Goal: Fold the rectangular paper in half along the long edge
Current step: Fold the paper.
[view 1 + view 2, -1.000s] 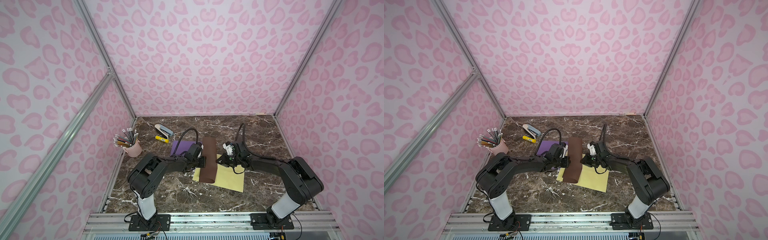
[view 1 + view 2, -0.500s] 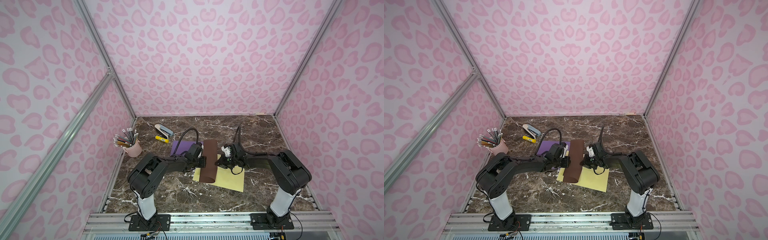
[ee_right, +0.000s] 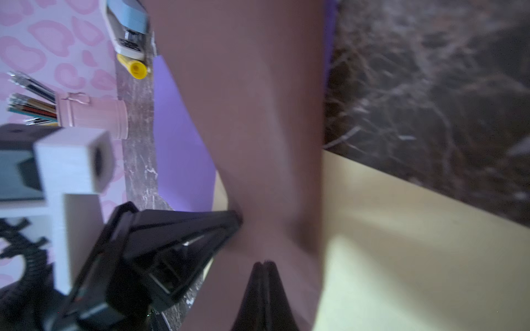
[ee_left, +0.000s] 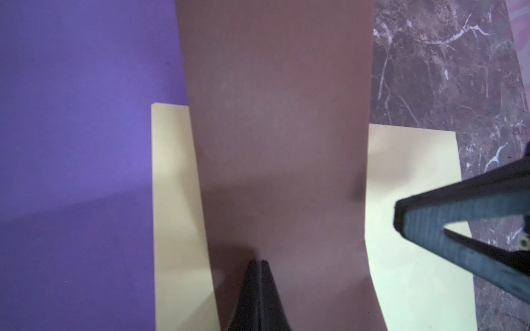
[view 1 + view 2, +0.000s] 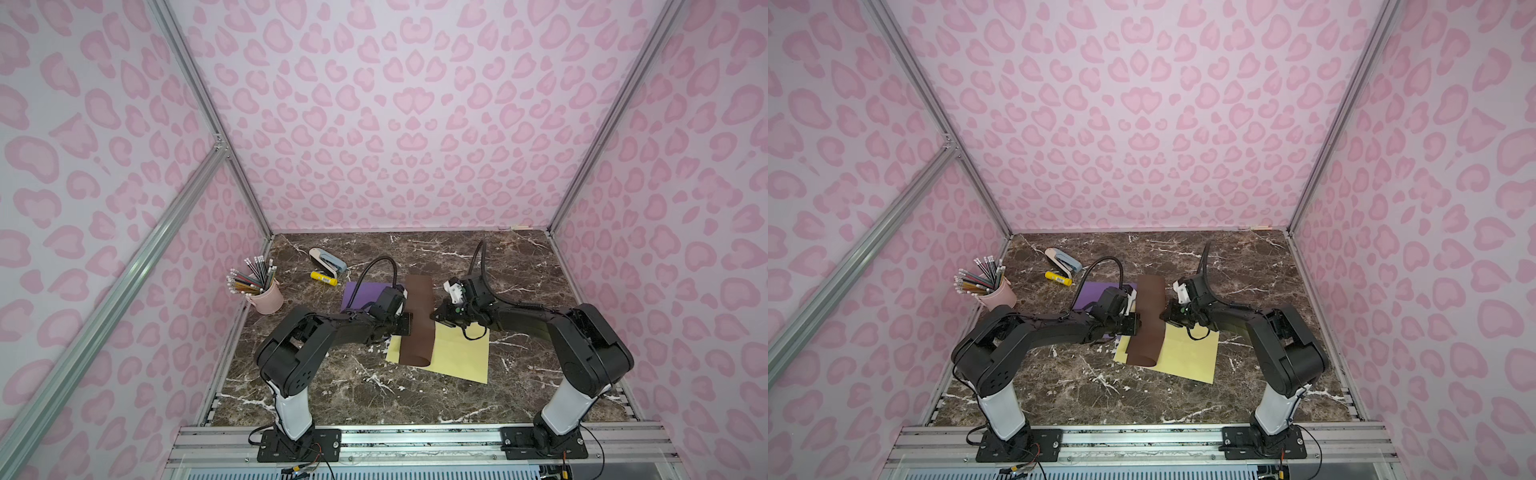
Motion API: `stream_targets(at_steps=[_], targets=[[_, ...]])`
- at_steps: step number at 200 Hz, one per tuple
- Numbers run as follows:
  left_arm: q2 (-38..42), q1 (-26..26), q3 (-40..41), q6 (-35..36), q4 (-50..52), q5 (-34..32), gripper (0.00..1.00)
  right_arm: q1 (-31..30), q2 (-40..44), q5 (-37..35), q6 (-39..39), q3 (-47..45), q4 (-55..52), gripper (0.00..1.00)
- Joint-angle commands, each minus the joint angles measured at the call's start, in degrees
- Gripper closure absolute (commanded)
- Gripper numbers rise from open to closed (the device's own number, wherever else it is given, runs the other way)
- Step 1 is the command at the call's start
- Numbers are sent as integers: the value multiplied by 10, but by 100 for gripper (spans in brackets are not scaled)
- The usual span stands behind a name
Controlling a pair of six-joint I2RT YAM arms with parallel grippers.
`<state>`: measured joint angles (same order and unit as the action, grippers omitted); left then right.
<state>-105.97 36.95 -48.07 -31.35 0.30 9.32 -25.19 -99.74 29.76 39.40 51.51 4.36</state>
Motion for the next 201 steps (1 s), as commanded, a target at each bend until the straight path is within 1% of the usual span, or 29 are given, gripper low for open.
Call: stream_targets(at_steps=[1, 16, 33, 49, 76, 103, 121, 136, 171, 201], targets=[[0, 0, 4, 2, 31, -8, 96, -8, -31, -2, -2, 25, 6, 100], [1, 0, 4, 2, 32, -7, 96, -5, -58, 6, 3, 28, 16, 100], [2, 0, 6, 2, 30, -8, 96, 1, -63, -1, 5, 14, 26, 100], [2, 0, 8, 2, 31, -7, 96, 18, -54, -8, 3, -8, 26, 100], [7, 0, 10, 3, 31, -9, 96, 62, -31, -13, -19, -54, 18, 100], [12, 0, 11, 4, 38, -13, 96, 95, -8, -5, -60, -56, -20, 100], [18, 0, 15, 4, 38, -16, 96, 84, 15, 8, -63, -38, -23, 100], [21, 0, 15, 3, 38, -17, 96, 63, 14, 9, -58, -10, -20, 100], [15, 0, 11, 2, 38, -16, 96, 15, -50, 16, -41, 48, -3, 100], [12, 0, 11, 1, 37, -14, 96, 19, -83, 10, -30, 44, 14, 100]])
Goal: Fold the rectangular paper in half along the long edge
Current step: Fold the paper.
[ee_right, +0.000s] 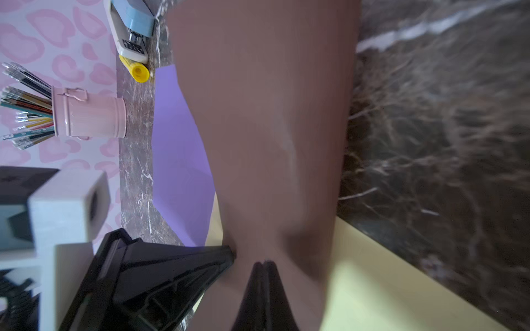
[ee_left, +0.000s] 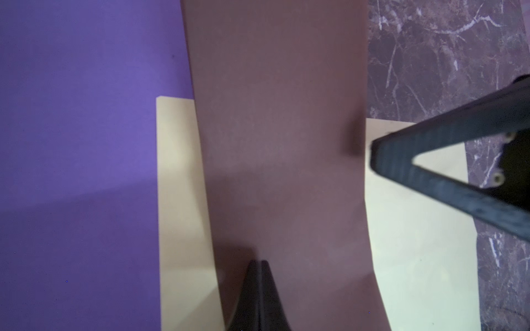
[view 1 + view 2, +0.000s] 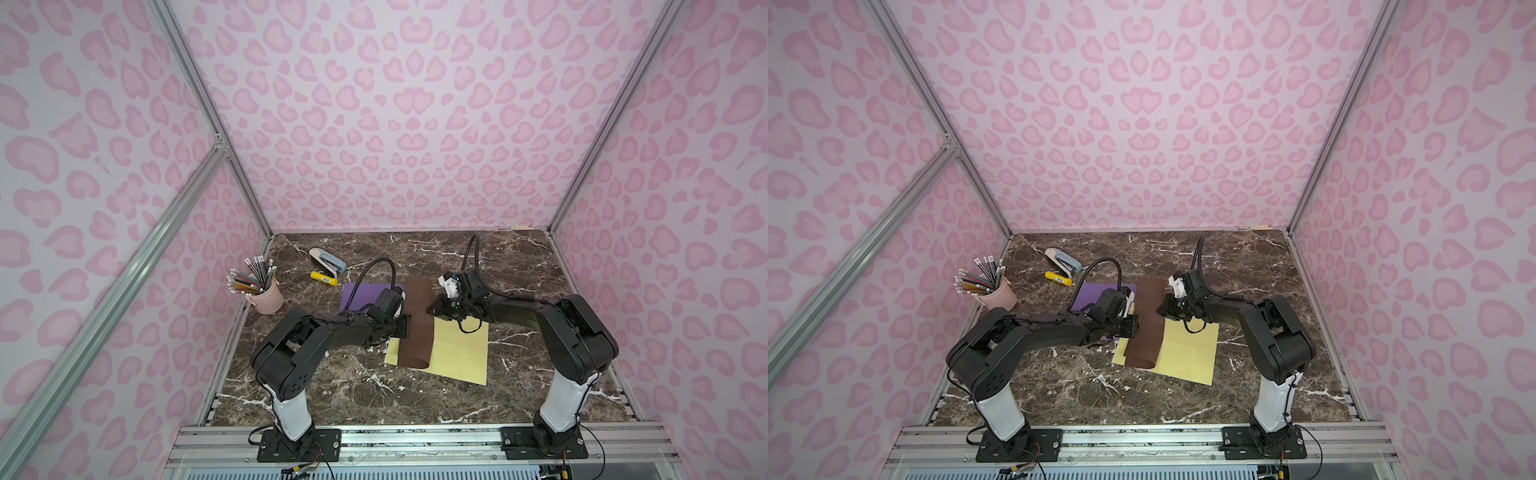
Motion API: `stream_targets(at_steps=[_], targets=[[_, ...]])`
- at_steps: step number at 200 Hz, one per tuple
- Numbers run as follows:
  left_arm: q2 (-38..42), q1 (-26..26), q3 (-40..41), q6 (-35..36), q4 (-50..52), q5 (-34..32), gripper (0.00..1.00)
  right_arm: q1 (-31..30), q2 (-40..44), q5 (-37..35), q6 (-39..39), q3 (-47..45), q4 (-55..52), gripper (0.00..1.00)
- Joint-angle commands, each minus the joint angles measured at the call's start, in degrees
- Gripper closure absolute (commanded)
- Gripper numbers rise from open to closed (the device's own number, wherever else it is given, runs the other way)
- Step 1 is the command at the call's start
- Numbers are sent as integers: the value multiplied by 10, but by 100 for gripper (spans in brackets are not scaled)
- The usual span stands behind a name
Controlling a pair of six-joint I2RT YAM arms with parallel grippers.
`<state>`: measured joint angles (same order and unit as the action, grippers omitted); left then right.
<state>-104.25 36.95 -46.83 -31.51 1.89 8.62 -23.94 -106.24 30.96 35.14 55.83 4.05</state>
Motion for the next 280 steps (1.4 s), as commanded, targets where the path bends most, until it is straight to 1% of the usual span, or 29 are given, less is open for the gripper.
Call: stream_targets(at_steps=[1, 17, 40, 63, 78, 96, 119, 142, 153, 174, 210, 236, 280], targets=[[-5, 0, -2, 2, 21, -6, 96, 7, -19, -2, 12, -1, 17, 100], [-4, 0, -2, 2, 22, -6, 96, 24, -20, -4, 11, -22, 20, 100], [-2, 0, 0, 4, 23, -8, 96, 64, 3, -6, 4, -72, 24, 100], [0, 0, 0, 6, 26, -9, 96, 93, 25, 2, -26, -83, -10, 100], [1, 0, 1, 7, 29, -11, 96, 89, 50, 6, -34, -76, -24, 100], [2, 0, 2, 7, 28, -10, 96, 65, 60, 10, -34, -47, -33, 100], [0, 0, -3, 8, 30, -8, 96, 25, 28, 8, -23, 0, -24, 100], [0, 0, -4, 8, 30, -8, 96, 8, -30, 3, -12, 48, -16, 100], [0, 0, -4, 7, 31, -9, 96, 14, -51, 6, -8, 63, -13, 100], [-1, 0, -4, 6, 30, -9, 96, 29, -65, -6, 3, 58, 0, 100], [0, 0, -2, 6, 32, -10, 96, 62, -68, -23, -12, 19, -11, 100], [2, 0, -1, 7, 33, -11, 96, 78, -48, -18, -34, 8, -26, 100], [4, 0, 1, 6, 34, -13, 96, 69, -10, -15, -51, 61, -69, 100]])
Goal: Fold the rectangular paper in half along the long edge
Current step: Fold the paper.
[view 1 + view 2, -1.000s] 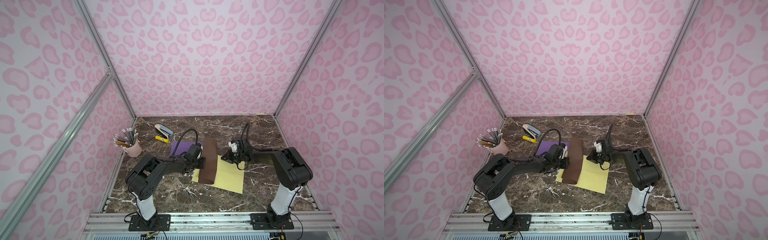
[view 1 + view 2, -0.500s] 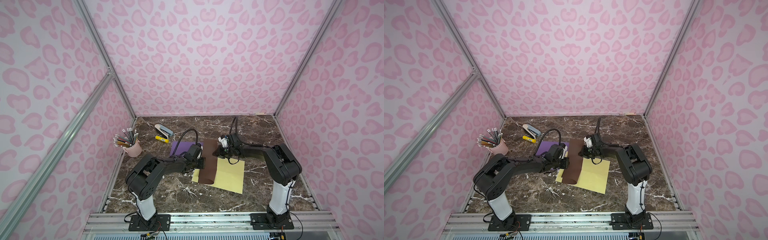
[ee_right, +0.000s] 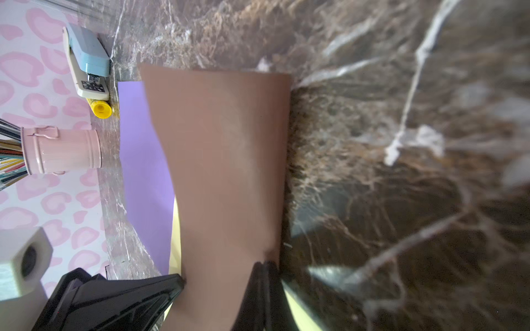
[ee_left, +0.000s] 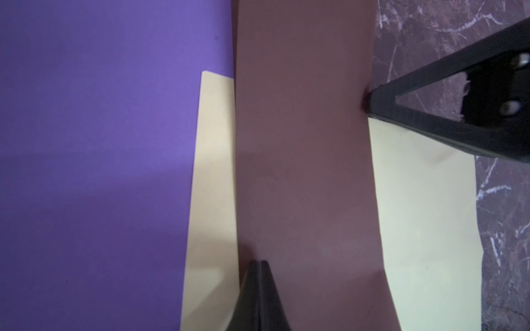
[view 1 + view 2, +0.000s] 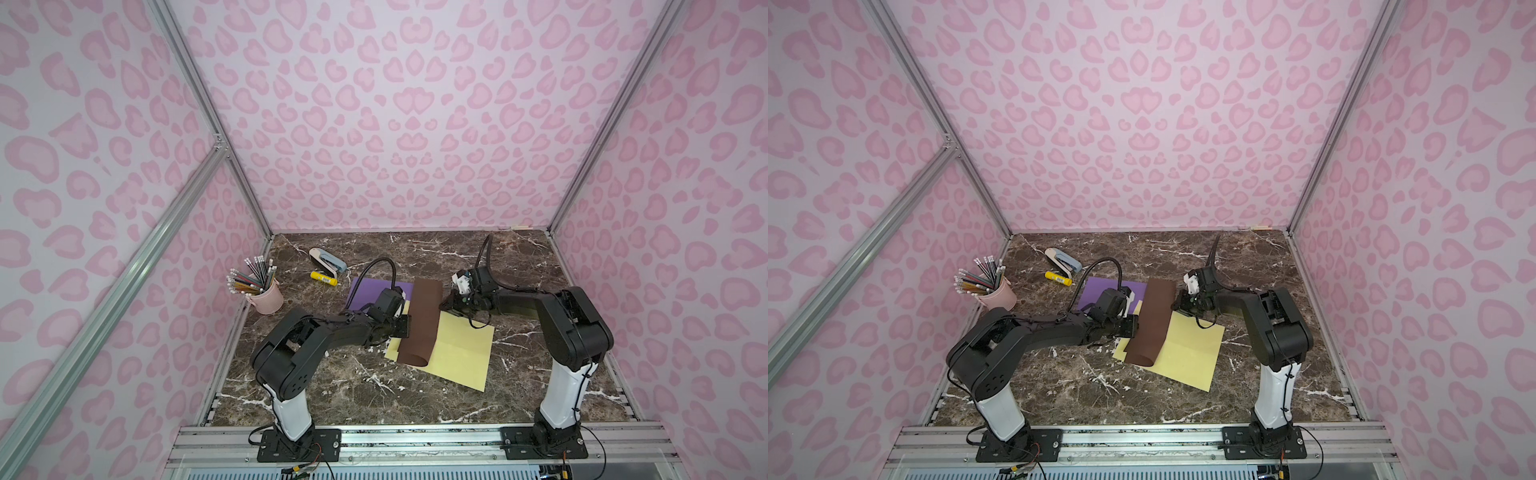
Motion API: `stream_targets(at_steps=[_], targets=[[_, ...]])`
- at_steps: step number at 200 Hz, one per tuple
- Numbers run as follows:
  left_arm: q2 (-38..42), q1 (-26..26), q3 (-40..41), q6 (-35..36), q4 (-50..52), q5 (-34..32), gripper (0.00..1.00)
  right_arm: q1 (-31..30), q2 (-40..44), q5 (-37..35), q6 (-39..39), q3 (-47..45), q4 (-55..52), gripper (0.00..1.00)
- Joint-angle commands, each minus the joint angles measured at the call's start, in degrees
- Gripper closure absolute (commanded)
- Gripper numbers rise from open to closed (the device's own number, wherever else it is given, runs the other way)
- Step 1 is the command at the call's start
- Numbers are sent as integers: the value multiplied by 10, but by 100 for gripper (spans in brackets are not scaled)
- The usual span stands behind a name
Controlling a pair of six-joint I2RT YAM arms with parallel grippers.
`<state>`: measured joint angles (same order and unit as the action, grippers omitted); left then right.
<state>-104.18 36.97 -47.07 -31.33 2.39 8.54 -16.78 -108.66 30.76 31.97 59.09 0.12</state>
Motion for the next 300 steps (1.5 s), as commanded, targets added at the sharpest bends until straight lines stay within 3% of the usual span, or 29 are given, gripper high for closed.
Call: stream_targets(at_steps=[1, 58, 149, 189, 225, 300], targets=[[3, 0, 3, 4, 29, -12, 96, -3, 14, -12, -19, 29, -30, 100], [3, -1, -1, 4, 30, -11, 96, -12, -11, 0, -18, 50, -19, 100], [9, -1, 5, 5, 38, -16, 96, 65, -31, 3, -30, 6, -7, 100], [10, -1, 7, 5, 38, -19, 96, 22, 3, 30, -21, 37, 4, 100], [5, -1, 5, 2, 34, -15, 96, 3, -44, 17, -14, 80, -7, 100], [15, -1, 7, 4, 41, -19, 96, 78, -72, -5, -38, 63, -50, 100]])
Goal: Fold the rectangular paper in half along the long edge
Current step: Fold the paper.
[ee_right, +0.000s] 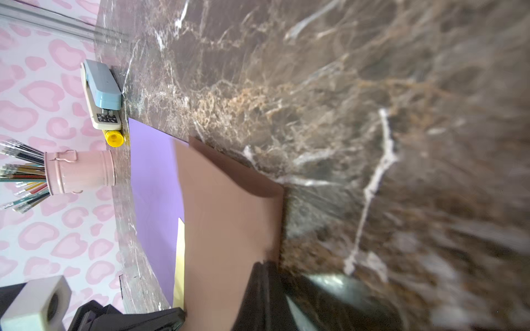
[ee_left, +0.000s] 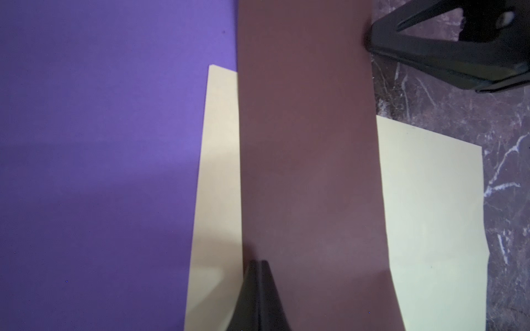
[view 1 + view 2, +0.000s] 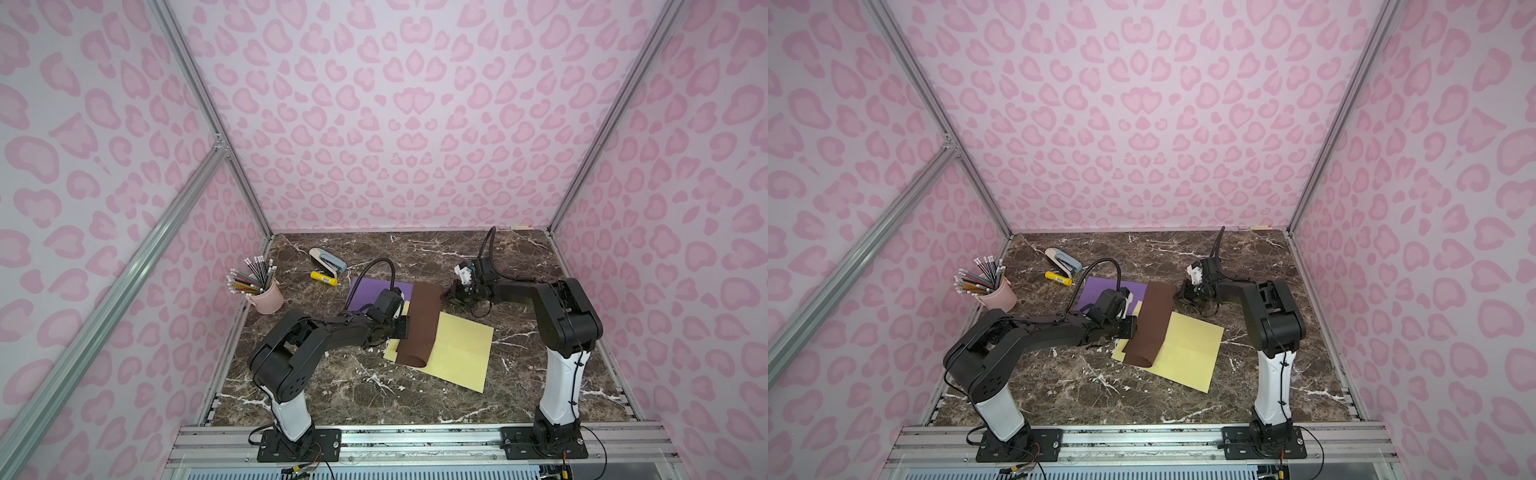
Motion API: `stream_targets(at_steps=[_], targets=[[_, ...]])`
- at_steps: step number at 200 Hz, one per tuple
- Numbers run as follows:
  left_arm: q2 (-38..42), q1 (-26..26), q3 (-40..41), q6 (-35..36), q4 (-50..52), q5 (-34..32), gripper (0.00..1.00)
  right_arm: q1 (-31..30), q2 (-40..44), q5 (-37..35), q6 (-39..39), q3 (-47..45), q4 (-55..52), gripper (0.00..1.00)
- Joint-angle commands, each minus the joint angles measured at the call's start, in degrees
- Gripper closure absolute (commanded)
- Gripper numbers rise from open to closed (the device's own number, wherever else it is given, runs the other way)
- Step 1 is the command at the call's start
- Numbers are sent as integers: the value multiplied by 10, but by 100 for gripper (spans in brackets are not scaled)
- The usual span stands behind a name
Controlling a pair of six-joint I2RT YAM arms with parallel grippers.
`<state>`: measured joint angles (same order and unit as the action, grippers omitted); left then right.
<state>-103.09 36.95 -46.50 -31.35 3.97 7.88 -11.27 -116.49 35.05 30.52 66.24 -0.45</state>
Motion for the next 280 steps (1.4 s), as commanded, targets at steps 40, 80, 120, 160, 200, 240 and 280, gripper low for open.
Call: stream_targets(at_steps=[40, 80, 120, 160, 200, 240, 280], targets=[[2, 0, 1, 3, 26, -12, 96, 10, 52, -13, -20, -4, -29, 100], [2, 0, 0, 4, 28, -12, 96, -28, 19, -8, -7, 45, -18, 100], [0, 1, -2, 3, 29, -11, 96, -16, -49, -13, 5, 80, -17, 100], [3, 1, -2, 5, 33, -15, 96, 35, -40, -35, -9, 43, -24, 100], [2, 1, 0, 3, 31, -15, 96, 54, 32, -20, -29, 4, -37, 100], [1, 1, 0, 6, 33, -19, 96, -29, 112, -24, -30, -34, -42, 100], [25, 0, -16, 14, 57, -40, 96, -100, 120, -27, -5, -90, -14, 100]])
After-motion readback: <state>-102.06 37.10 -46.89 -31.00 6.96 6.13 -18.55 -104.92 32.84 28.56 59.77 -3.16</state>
